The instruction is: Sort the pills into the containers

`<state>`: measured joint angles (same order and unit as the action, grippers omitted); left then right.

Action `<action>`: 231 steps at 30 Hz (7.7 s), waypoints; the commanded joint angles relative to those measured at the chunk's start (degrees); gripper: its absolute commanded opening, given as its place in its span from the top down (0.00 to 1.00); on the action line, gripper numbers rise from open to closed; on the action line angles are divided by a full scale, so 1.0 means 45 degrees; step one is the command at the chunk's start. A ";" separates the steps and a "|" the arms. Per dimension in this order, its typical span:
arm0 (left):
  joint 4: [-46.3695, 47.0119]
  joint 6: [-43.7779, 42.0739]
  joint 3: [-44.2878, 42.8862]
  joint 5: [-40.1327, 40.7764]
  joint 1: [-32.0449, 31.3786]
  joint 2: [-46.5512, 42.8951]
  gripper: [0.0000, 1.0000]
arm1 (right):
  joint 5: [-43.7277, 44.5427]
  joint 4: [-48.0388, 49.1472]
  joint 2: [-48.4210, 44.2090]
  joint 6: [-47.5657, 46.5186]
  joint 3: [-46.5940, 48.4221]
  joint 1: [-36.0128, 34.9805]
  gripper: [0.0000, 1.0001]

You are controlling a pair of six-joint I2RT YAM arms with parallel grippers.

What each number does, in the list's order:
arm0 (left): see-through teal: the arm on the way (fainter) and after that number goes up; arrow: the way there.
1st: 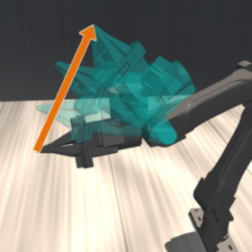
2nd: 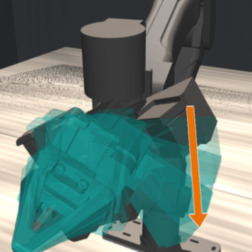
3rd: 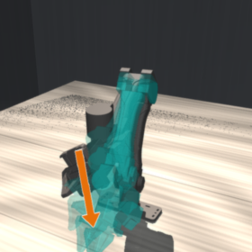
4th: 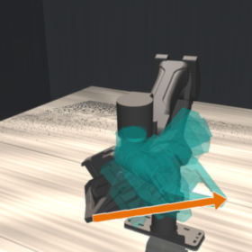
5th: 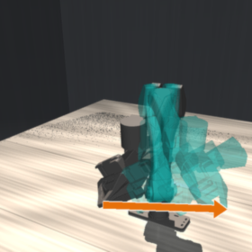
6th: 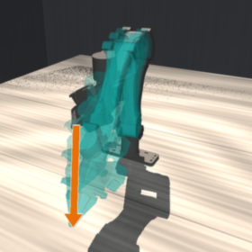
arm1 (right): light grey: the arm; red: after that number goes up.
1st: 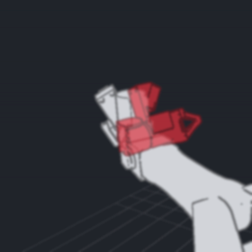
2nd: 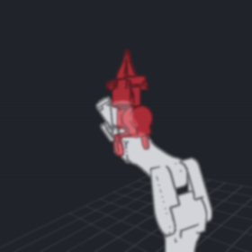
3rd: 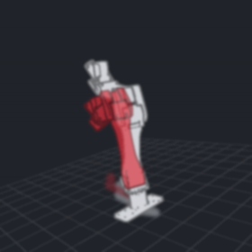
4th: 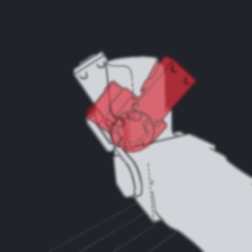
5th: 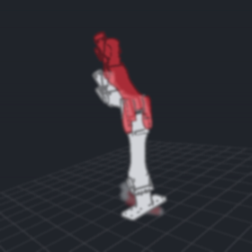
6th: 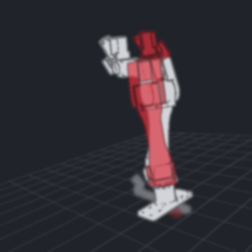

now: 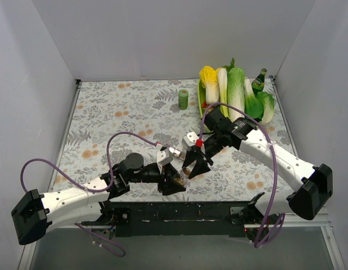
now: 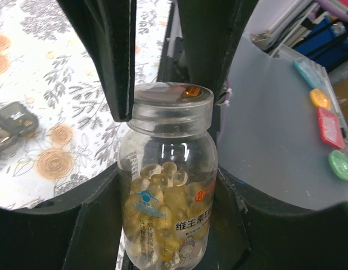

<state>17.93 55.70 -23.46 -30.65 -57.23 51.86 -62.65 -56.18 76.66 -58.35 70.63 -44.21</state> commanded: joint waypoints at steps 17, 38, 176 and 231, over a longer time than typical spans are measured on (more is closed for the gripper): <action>0.1757 -0.1949 -0.0998 0.5935 -0.0094 0.0547 1.00 | 0.3239 0.5903 0.0523 1.1482 -0.1985 -0.0294 0.52; -0.0449 -0.1363 -0.0312 0.1818 -0.0075 -0.0761 1.00 | -0.1159 -0.0246 -0.1489 -0.1910 -0.0852 0.1855 0.04; -0.0001 -0.1383 -0.0156 -0.0762 0.0023 -0.0294 1.00 | -0.1132 -0.2039 -0.1237 -0.5682 0.0084 0.1681 0.07; 0.1153 -0.0933 0.0176 0.0958 0.0081 -0.0312 1.00 | -0.1743 -0.1003 -0.0689 -0.2455 0.0846 0.1956 0.09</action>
<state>28.42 50.43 -21.82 -15.35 -57.10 52.34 -65.67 -40.34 74.24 -41.10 70.00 -33.19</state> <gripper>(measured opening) 0.517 0.901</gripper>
